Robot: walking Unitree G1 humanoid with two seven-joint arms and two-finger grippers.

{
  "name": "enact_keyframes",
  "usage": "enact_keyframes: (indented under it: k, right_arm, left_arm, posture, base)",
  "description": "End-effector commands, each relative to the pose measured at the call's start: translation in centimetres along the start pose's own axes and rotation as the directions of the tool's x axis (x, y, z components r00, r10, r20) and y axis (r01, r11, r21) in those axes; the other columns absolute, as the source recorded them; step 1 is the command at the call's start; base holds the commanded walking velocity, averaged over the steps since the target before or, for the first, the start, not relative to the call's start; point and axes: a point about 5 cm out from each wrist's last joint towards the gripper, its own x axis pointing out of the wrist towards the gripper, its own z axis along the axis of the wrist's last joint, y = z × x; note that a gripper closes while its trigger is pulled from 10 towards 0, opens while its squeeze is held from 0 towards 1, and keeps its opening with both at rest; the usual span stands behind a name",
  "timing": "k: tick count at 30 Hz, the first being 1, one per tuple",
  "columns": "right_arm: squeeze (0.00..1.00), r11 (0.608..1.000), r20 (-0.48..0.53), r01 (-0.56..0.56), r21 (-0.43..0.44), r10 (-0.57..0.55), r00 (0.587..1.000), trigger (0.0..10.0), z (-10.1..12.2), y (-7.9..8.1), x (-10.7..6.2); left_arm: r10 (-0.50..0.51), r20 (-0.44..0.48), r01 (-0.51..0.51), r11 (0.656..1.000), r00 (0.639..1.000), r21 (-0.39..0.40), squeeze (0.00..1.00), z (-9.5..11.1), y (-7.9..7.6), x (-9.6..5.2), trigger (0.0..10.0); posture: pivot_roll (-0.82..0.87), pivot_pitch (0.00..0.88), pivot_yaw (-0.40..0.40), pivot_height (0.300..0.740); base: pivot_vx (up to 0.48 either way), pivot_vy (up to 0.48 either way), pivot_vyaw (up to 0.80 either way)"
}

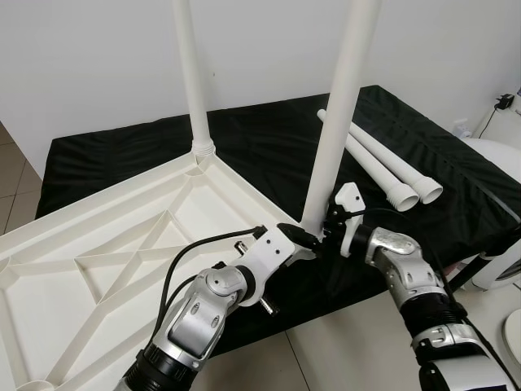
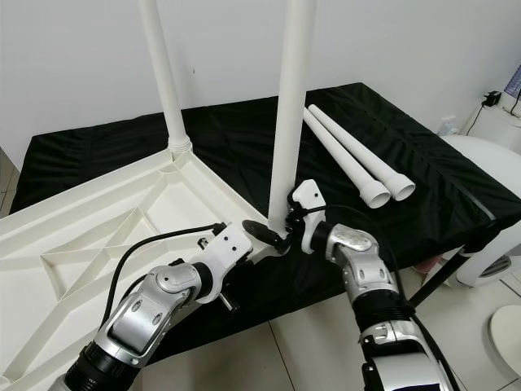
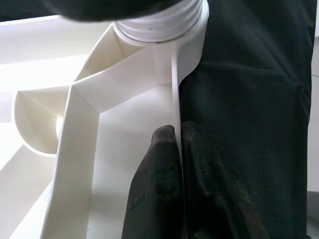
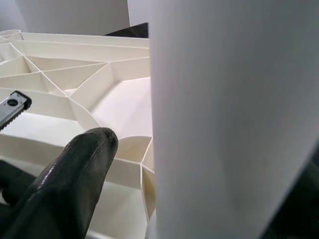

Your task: Building children table

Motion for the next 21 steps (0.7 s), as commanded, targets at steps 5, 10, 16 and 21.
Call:
enact_keyframes:
  k: [5, 10, 16, 21]
  right_arm:
    - [0.00, 1.000, -0.012, -0.028, 0.002, 0.028, 1.000, 0.0, -0.69, -0.17, -0.70]
    - [0.00, 1.000, -0.001, -0.021, 0.015, 0.021, 1.000, 0.0, -0.68, -0.23, -0.86]
    - [0.00, 0.999, 0.014, 0.011, 0.030, -0.012, 1.000, 0.0, -0.83, -0.27, -1.03]
    - [0.00, 0.998, 0.013, 0.048, 0.030, -0.049, 0.999, 0.0, -1.15, -0.22, -1.02]
  left_arm:
    - [0.030, 0.011, -0.030, 0.999, 0.999, 0.017, 0.00, 0.45, 0.03, -0.05, 10.0]
    - [0.027, 0.010, -0.027, 0.999, 1.000, 0.016, 0.00, 0.41, -0.06, -0.05, 10.0]
    - [0.025, 0.011, -0.025, 1.000, 1.000, 0.018, 0.00, 0.43, -0.14, 0.00, 10.0]
    - [0.024, 0.010, -0.024, 1.000, 1.000, 0.018, 0.00, 0.38, -0.20, 0.00, 10.0]
  posture:
    - [-0.11, 0.068, 0.060, 0.740]
    - [-0.11, 0.067, 0.059, 0.740]
    - [-0.11, 0.059, 0.058, 0.740]
    - [-0.11, 0.059, 0.056, 0.740]
  base:
    - [0.000, 0.000, 0.00]
    - [0.000, 0.000, 0.00]
    - [0.000, 0.000, 0.00]
    - [0.000, 0.000, 0.00]
